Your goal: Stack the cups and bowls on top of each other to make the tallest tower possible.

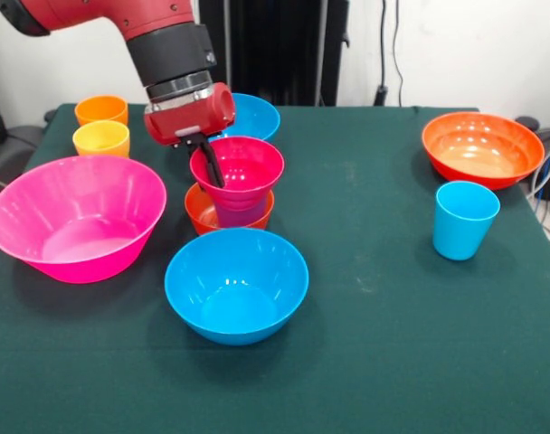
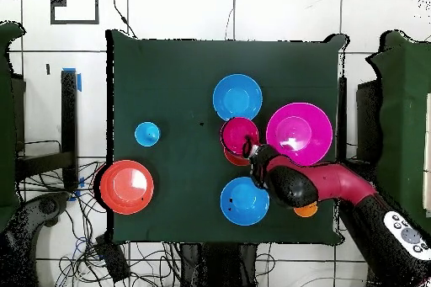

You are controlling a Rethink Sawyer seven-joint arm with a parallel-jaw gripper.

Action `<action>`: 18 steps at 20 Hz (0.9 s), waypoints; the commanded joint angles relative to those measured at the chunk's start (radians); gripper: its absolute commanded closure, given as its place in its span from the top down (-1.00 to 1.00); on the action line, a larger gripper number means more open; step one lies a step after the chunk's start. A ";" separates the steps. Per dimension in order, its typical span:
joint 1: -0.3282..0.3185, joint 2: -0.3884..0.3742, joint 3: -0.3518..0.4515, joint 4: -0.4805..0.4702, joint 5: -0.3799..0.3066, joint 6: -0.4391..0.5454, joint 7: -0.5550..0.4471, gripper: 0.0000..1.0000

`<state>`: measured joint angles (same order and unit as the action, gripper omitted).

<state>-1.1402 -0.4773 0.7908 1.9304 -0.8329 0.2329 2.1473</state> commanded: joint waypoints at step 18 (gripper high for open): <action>0.222 -0.023 -0.316 -0.109 0.036 0.251 -0.051 -1.00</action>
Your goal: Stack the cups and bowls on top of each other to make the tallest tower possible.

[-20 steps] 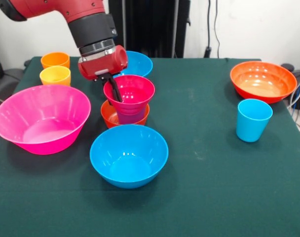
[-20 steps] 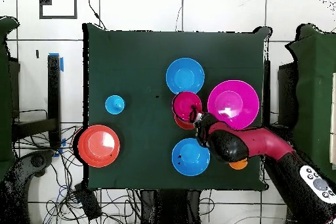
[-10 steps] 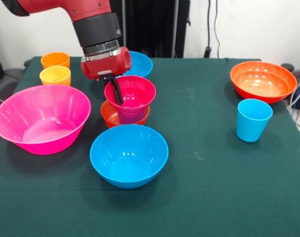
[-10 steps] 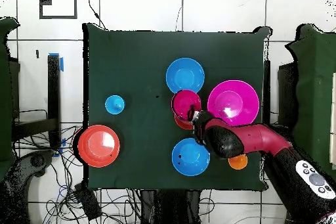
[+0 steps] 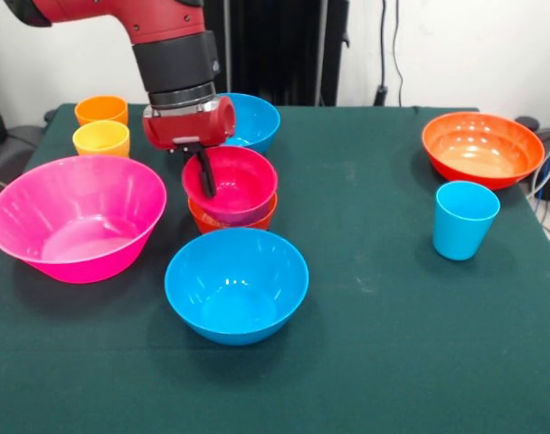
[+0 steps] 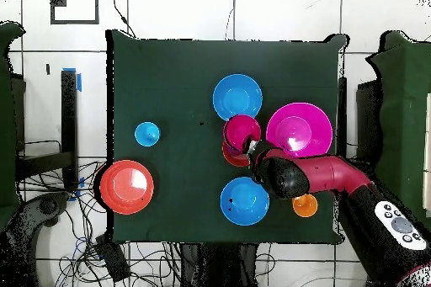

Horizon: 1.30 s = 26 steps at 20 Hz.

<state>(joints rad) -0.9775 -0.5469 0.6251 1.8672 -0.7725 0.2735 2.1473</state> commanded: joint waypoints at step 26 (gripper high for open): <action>0.060 -0.084 -0.177 0.097 0.117 0.446 -0.088 -1.00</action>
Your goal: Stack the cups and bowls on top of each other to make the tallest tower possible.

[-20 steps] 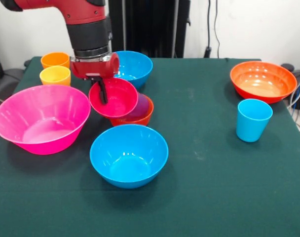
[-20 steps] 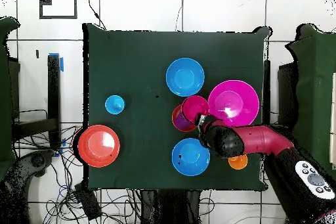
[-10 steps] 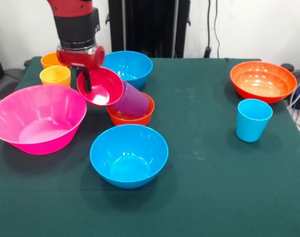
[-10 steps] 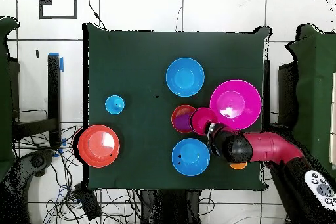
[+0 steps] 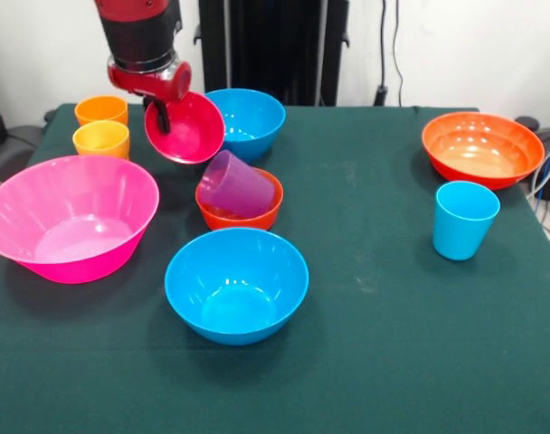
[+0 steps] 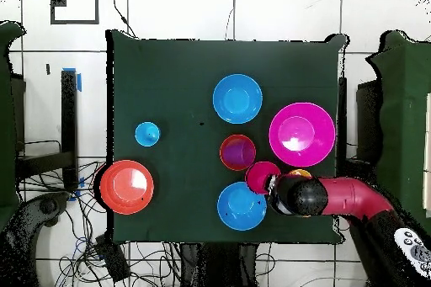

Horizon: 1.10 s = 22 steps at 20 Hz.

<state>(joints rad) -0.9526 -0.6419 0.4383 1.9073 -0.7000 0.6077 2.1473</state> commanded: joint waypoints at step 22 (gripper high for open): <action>0.043 -0.037 0.155 0.131 0.090 0.071 -0.121 -1.00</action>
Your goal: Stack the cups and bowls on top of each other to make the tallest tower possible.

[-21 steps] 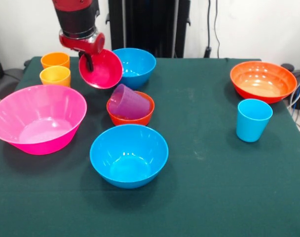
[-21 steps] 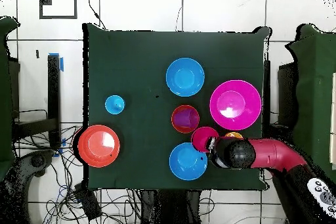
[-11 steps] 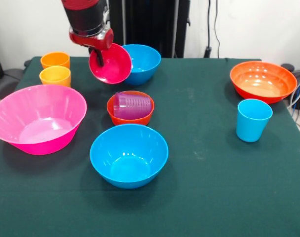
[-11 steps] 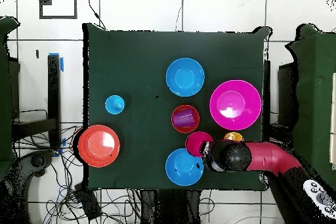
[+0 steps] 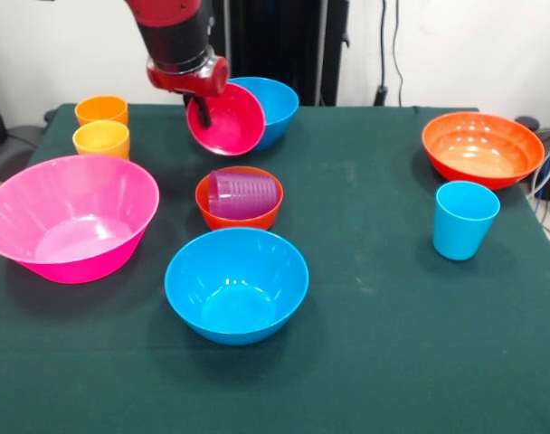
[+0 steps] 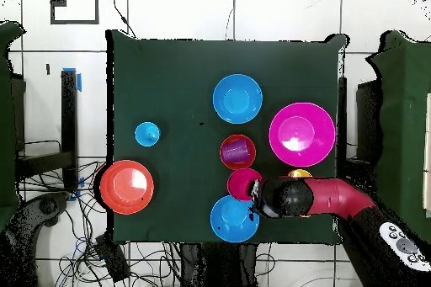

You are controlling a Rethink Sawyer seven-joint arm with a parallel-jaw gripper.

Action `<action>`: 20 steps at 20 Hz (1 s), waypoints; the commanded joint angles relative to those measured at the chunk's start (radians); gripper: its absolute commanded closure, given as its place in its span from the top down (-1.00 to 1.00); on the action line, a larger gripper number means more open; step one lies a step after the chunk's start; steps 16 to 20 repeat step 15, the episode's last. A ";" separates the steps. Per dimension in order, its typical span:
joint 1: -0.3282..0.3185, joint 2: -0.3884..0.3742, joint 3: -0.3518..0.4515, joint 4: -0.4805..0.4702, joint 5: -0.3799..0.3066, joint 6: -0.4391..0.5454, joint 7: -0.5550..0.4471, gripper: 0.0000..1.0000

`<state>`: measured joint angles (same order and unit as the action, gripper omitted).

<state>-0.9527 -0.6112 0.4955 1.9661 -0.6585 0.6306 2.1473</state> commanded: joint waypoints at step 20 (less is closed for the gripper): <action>0.135 0.010 0.049 0.211 0.084 -0.132 0.095 -1.00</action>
